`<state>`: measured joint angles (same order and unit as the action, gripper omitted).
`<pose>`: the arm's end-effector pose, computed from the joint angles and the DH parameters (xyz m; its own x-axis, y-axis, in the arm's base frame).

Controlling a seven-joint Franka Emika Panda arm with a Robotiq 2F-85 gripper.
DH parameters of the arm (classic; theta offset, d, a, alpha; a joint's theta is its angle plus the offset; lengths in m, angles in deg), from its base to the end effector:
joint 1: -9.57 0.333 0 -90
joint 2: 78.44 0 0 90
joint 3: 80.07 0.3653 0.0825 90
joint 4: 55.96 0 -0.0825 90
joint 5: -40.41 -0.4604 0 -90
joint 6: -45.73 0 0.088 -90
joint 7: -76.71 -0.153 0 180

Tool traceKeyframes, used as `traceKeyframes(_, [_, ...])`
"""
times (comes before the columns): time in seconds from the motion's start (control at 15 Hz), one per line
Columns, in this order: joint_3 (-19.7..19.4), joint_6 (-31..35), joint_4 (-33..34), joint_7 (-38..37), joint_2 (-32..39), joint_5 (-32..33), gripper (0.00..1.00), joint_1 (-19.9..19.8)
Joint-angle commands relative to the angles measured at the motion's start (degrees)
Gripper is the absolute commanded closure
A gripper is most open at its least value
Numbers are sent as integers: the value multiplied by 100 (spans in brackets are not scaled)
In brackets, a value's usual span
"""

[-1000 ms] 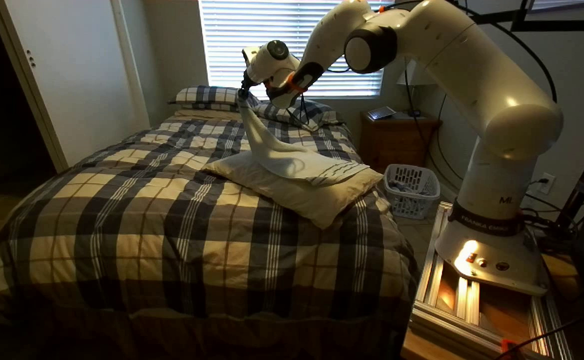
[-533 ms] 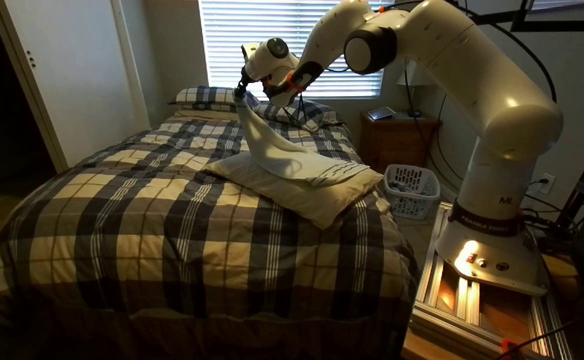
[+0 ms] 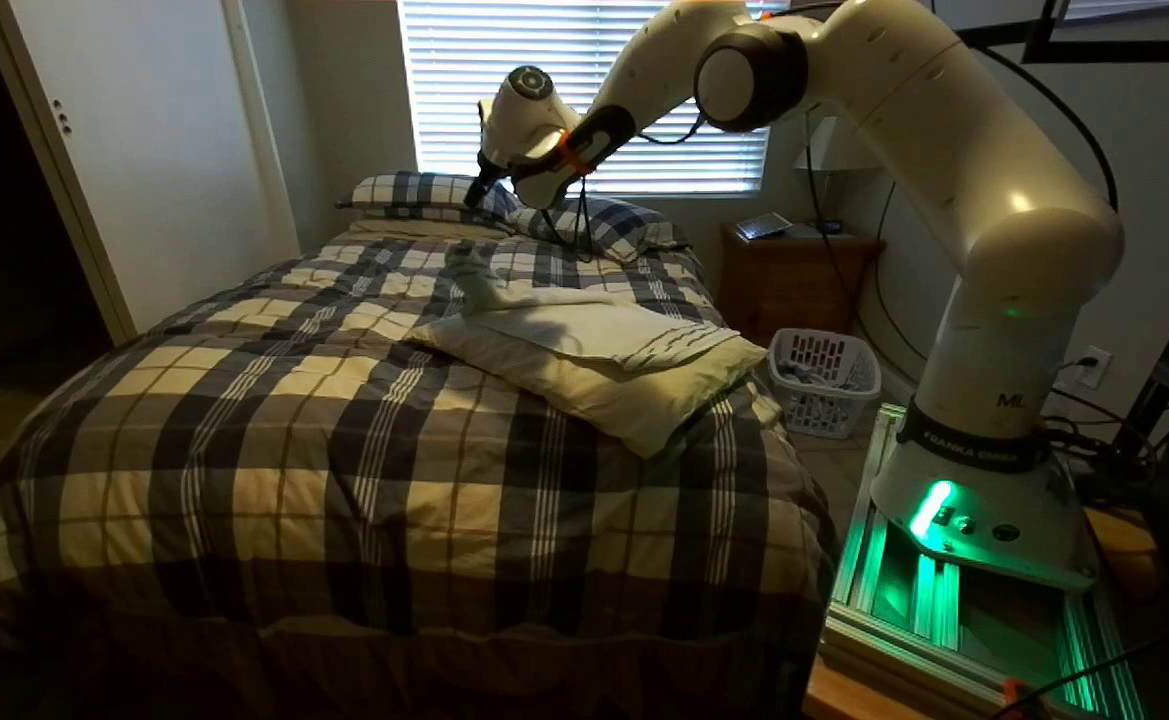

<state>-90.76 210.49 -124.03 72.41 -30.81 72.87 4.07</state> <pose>0.9289 -0.1819 0.3575 0.7042 0.3935 0.5910 0.0003 -0.8326 0.5539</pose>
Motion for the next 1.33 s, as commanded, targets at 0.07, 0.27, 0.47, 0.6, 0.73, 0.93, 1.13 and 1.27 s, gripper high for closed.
traceKeyframes(0.07, [158, -1136, -205, 312, -370, -1095, 0, 42])
traceKeyframes(0.27, [117, -1518, -217, 272, -476, -1418, 0, 54])
traceKeyframes(0.47, [336, -1983, -570, 423, -820, -1839, 0, -81])
traceKeyframes(0.6, [600, -2335, -951, 674, -1157, -2243, 0, -215])
traceKeyframes(0.73, [664, -2683, -1311, 721, -1479, -2485, 0, -235])
traceKeyframes(0.93, [605, -3347, -1886, 619, -1968, -2569, 0, -145])
traceKeyframes(1.13, [487, -3919, -2398, 363, -2348, -2418, 0, -23])
traceKeyframes(1.27, [422, -4118, -2776, 158, -2558, -2321, 0, 31])
